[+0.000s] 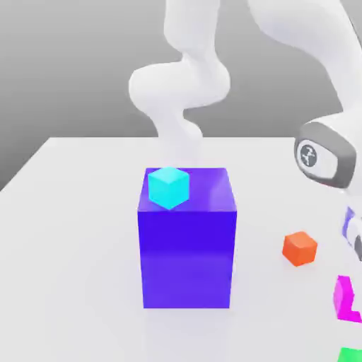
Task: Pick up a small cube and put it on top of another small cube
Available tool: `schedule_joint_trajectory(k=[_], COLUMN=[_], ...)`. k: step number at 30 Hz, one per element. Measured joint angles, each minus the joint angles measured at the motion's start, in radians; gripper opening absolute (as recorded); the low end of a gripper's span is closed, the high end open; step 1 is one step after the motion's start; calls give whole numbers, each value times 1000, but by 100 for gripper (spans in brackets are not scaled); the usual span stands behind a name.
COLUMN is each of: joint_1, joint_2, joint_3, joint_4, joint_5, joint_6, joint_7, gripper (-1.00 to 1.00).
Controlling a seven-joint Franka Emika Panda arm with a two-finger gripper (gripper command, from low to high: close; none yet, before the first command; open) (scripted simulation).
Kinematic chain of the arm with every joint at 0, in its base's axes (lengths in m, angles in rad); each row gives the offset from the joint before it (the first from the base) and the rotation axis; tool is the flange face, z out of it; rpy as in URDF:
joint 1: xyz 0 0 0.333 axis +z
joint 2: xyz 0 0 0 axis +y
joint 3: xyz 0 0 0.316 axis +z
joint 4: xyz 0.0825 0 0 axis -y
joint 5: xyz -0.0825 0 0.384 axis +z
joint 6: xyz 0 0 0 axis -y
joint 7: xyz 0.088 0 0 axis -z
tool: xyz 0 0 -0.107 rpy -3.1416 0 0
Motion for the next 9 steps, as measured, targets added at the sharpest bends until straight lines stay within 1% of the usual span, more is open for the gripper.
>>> schedule_joint_trajectory(k=[2,5,6,9], joint_1=[-12,-12,-11,-11], joint_2=[32,124,155,155], joint_3=[-4,-10,-12,-12], joint_4=[69,104,108,108], joint_5=[3,-2,-5,-5], joint_6=[-37,20,47,47], joint_7=[-25,-31,-30,-30], gripper=[-100,-100,100,100])
